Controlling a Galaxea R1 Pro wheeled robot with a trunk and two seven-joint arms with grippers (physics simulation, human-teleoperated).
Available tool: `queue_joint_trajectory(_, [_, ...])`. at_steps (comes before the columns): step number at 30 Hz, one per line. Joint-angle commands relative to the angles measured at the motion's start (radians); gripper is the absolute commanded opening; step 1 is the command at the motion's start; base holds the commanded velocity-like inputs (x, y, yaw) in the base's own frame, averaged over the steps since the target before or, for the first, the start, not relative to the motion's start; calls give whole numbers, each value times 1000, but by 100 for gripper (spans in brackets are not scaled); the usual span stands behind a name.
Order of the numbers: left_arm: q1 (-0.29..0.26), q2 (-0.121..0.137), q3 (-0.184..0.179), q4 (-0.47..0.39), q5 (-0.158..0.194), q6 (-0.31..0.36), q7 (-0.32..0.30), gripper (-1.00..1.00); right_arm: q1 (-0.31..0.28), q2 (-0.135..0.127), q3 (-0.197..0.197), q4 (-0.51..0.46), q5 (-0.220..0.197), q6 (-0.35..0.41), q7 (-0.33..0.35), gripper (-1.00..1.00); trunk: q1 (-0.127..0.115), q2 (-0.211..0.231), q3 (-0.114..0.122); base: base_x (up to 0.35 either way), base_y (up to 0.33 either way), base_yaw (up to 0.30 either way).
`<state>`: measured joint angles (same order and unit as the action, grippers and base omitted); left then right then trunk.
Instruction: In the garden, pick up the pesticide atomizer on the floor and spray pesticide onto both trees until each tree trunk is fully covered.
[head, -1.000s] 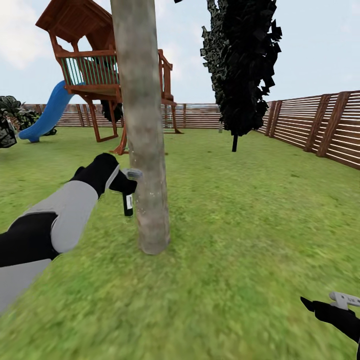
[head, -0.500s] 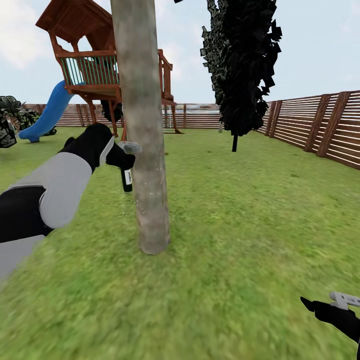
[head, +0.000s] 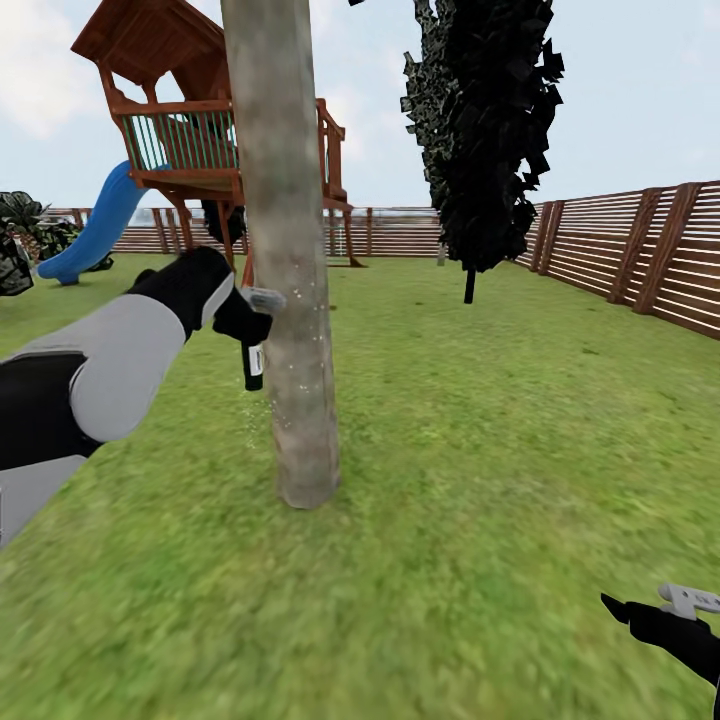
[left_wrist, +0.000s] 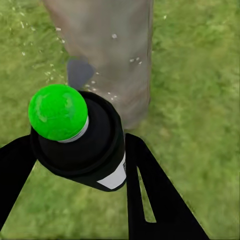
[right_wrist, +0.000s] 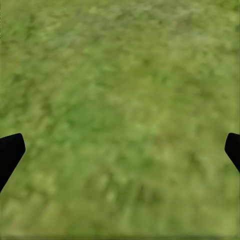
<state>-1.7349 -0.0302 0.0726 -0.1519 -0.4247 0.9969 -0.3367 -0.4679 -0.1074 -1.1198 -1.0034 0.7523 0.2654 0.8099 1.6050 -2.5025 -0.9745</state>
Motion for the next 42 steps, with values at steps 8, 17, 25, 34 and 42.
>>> queue_joint_trajectory(8, [5, -8, 4, 90, 4, -3, 106, -100, 0, 0, 0, 0, 0, 0, 0, 100, 0, 0, 0, 0, 0, 0])
queue_joint_trajectory(17, [105, -4, 4, 129, 7, -14, 107, -100, 0, 0, 0, 0, 1, 0, 0, 100, 0, 0, 0, 0, 0, 0])
queue_joint_trajectory(25, [236, 6, 6, 124, 7, -29, 107, -100, 0, 0, 0, 0, 1, 0, 0, 100, 0, 0, 0, 0, 0, 0])
queue_joint_trajectory(34, [354, 27, 7, 123, 8, -181, 109, -100, 0, 0, 0, 0, 1, -1, 0, 100, 0, 0, 0, 0, 0, 0])
queue_joint_trajectory(42, [436, 28, 32, 123, 12, -309, 128, -100, 0, 0, 1, 0, 2, -2, 1, 100, 0, 0, 0, 0, 0, 0])
